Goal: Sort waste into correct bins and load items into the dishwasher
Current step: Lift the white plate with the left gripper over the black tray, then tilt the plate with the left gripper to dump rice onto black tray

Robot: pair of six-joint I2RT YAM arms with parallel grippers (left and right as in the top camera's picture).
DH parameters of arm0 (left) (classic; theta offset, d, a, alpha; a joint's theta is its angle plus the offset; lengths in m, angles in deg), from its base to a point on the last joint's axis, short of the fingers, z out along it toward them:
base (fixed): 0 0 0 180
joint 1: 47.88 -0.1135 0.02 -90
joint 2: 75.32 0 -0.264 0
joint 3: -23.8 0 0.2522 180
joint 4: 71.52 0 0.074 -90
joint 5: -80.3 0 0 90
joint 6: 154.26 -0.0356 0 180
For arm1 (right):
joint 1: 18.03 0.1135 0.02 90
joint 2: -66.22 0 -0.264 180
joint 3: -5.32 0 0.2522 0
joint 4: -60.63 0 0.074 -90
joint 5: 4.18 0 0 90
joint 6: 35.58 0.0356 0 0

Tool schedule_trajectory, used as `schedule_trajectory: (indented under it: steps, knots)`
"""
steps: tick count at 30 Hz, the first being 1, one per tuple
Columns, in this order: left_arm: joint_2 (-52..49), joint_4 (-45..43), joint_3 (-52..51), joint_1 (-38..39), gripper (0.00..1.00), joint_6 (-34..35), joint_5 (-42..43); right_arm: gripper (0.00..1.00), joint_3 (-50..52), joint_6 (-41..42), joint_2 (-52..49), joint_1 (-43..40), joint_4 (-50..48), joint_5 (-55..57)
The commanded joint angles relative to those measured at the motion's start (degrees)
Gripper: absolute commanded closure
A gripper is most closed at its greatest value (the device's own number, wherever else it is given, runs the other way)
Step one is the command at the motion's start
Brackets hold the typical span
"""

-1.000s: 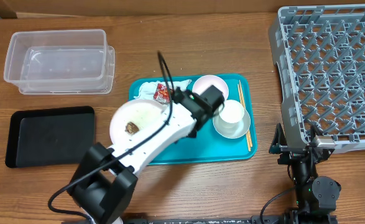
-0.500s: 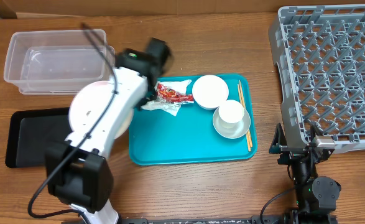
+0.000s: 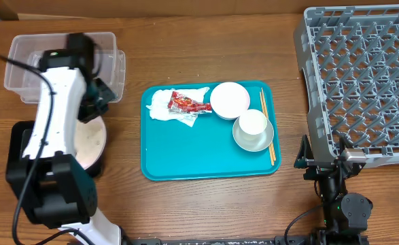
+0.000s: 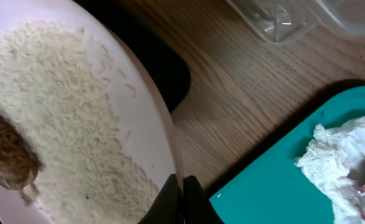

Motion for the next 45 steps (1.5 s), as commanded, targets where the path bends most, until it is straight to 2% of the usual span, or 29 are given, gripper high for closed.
schedule_trajectory:
  steps: [1,11,26,32,43,45]
  knots:
    - [-0.6,-0.1,1.4,-3.8,0.96,-5.1,8.5,0.0,0.6,-0.2,0.6,-0.2,-0.3,0.5]
    - [-0.6,-2.9,1.4,-15.2,0.96,-15.5,29.9,0.0,0.6,-0.2,0.6,-0.2,-0.3,0.5]
    - [-0.6,-1.9,1.4,-27.8,0.96,-20.6,50.0,0.0,0.6,-0.2,0.6,-0.2,-0.3,0.5]
    - [-0.6,-0.1,1.4,-34.0,0.96,-25.4,59.9,0.0,0.6,-0.2,0.6,-0.2,-0.3,0.5]
    - [-0.7,2.7,1.2,-39.4,0.96,-29.9,66.3,0.0,0.6,-0.2,0.6,-0.2,-0.3,0.5]
    - [-0.7,2.2,1.2,-39.6,0.96,-33.9,70.1,0.0,0.6,-0.2,0.6,-0.2,-0.3,0.5]
